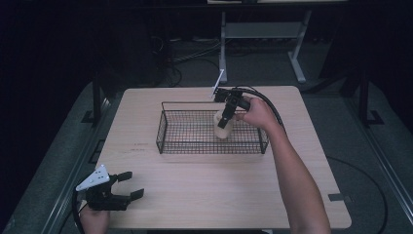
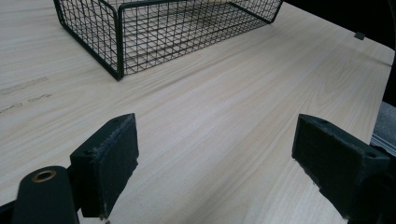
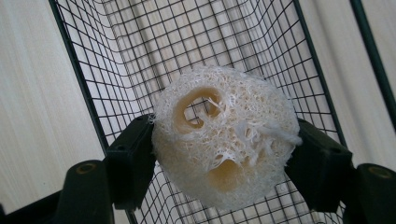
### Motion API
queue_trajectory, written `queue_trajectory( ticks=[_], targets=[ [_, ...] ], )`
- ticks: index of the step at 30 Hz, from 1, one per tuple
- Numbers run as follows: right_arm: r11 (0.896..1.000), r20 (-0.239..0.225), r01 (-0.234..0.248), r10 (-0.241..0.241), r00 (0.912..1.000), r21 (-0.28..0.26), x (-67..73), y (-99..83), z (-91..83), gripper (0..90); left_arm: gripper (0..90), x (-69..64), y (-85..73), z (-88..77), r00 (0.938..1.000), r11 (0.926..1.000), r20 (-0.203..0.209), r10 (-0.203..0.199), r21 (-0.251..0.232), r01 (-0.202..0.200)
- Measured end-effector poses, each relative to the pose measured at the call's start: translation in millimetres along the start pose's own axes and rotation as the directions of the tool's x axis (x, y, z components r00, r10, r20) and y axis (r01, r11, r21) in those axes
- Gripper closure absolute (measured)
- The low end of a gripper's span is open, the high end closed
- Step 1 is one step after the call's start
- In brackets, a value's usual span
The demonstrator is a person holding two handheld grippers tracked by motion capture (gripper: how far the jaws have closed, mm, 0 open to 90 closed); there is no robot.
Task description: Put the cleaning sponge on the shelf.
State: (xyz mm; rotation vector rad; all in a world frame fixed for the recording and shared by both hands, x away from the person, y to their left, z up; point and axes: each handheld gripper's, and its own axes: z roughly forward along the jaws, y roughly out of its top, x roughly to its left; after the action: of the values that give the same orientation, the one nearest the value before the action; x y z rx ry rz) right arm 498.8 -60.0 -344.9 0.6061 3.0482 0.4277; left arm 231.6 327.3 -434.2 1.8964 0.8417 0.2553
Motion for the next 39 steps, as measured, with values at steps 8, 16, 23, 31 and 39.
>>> queue_trajectory(
  ticks=[8, 16, 23, 31, 39],
  targets=[
    [1.000, -0.002, -0.002, 0.003, 1.0000, 0.022, -1.0, -1.4, 8.0, 29.8, 13.4, 0.4, -0.3, -1.2, 1.0000, 1.0000, -0.004, -0.003, -0.002, 0.003],
    [0.999, -0.017, -0.030, 0.030, 0.9994, 0.025, -4.4, -8.4, 18.3, 29.7, 13.4, -0.5, -0.2, 0.0, 1.0000, 1.0000, -0.003, -0.001, -0.001, 0.001],
    [0.999, -0.026, -0.038, 0.039, 0.9989, 0.030, -4.4, -9.9, 27.1, 29.6, 13.4, -1.1, 0.1, 0.3, 1.0000, 1.0000, -0.003, 0.004, 0.005, -0.004],
    [0.998, -0.034, -0.050, 0.052, 0.9981, 0.047, -5.3, -14.0, 37.3, 29.2, 13.4, -0.5, -0.1, -1.0, 1.0000, 1.0000, -0.008, 0.001, 0.000, -0.001],
    [0.997, -0.028, -0.049, 0.051, 0.9983, 0.060, -4.7, -14.2, 39.6, 27.9, 13.4, -0.6, -0.1, -1.3, 1.0000, 1.0000, -0.008, 0.001, 0.000, -0.001]
  ],
)
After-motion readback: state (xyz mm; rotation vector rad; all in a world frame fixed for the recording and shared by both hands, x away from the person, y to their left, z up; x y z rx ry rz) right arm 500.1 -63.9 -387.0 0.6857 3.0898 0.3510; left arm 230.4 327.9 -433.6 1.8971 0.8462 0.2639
